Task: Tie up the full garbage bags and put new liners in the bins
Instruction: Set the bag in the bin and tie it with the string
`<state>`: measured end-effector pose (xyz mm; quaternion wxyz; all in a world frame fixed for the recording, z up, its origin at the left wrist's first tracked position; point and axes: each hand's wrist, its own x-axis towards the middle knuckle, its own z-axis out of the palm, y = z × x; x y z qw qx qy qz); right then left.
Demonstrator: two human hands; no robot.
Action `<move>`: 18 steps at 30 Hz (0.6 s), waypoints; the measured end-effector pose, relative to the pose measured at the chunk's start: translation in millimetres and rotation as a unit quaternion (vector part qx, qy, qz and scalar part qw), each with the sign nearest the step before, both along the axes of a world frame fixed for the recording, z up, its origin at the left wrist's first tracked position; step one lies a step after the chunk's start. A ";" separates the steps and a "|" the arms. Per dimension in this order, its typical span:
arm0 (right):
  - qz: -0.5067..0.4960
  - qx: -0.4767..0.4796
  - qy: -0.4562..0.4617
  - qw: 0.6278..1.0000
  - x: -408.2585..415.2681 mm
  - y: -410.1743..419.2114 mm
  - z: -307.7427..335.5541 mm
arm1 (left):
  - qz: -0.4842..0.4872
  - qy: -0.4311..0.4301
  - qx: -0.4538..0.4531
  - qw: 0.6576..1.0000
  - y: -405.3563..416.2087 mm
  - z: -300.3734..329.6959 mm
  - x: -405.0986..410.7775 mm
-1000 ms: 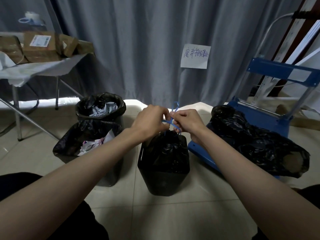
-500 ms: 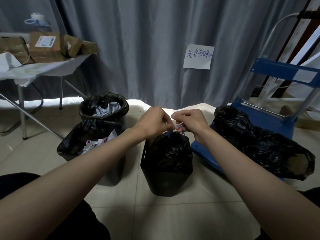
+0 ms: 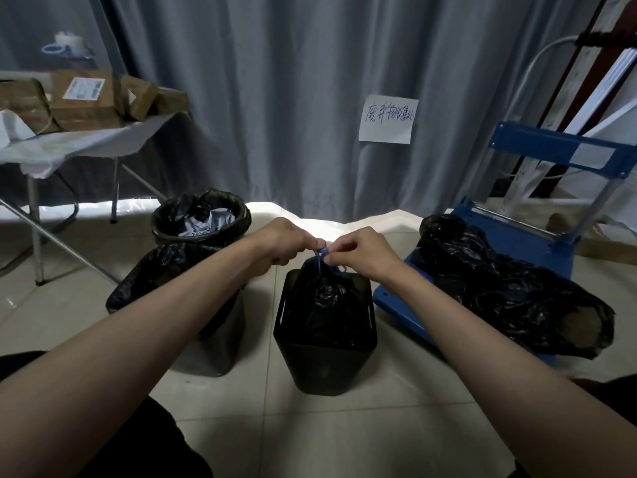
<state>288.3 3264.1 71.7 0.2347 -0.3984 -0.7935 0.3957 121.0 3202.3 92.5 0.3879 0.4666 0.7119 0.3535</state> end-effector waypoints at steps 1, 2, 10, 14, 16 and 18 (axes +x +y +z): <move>-0.002 0.002 0.001 1.000 -0.3 0.2 1.4 | 0.000 -0.001 0.003 1.000 -0.3 0.1 0.1; -0.003 -0.002 0.005 1.000 -0.6 1.0 2.9 | 0.002 0.000 0.007 1.000 -0.5 0.4 0.1; 0.041 -0.066 -0.047 0.996 3.3 0.9 14.9 | -0.010 -0.001 0.017 1.000 -1.3 -2.3 -1.6; -0.036 -0.078 -0.032 0.996 -0.5 -3.6 18.3 | -0.041 -0.003 0.015 0.999 -0.7 -2.5 2.7; -0.058 -0.091 -0.009 0.994 -0.9 -3.0 17.9 | -0.044 -0.014 0.020 0.999 1.4 -4.9 1.0; -0.080 -0.072 0.018 0.994 0.2 -0.4 13.6 | -0.046 -0.017 0.020 0.999 3.6 -8.8 -1.7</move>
